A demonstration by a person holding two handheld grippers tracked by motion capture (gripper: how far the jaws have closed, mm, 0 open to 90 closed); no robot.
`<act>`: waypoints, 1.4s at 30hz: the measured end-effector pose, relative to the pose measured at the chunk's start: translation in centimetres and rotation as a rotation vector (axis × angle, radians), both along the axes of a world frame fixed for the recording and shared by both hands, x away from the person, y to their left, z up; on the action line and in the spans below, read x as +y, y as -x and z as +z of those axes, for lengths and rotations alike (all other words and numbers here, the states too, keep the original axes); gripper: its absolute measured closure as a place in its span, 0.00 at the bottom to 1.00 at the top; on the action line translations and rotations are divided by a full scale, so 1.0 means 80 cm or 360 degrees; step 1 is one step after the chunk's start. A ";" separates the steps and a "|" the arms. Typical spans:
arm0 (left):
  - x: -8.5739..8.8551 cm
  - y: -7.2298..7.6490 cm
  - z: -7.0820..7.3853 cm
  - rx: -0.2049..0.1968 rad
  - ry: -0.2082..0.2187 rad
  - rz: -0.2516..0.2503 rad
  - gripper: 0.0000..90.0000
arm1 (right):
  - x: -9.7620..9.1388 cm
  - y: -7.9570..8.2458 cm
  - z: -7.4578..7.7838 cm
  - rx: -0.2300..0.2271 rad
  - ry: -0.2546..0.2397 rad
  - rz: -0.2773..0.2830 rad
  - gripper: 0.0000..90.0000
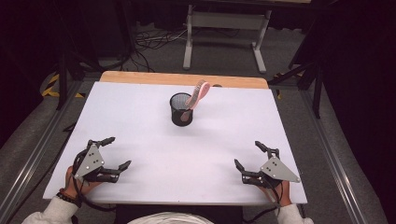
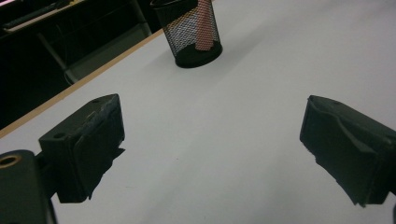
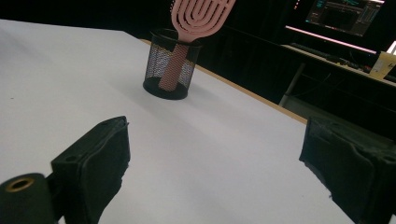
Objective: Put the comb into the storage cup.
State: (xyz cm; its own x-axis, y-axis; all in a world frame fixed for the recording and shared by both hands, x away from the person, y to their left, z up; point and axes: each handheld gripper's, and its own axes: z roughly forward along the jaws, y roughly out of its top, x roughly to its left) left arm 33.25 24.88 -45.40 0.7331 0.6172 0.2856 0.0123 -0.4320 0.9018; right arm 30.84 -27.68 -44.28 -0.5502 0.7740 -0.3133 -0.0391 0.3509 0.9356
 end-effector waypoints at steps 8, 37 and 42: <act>-0.001 -0.001 0.000 0.0005 0.0005 -0.0005 0.08 | 0.006 -0.002 -0.003 0.0017 0.0023 0.0025 0.09; -0.003 -0.005 -0.002 0.0026 -0.0002 0.0014 0.09 | 0.014 -0.004 -0.006 0.0049 0.0101 0.0102 0.15; -0.003 -0.006 -0.002 0.0026 -0.0006 0.0014 0.09 | 0.011 -0.006 -0.006 0.0066 0.0081 0.0094 0.15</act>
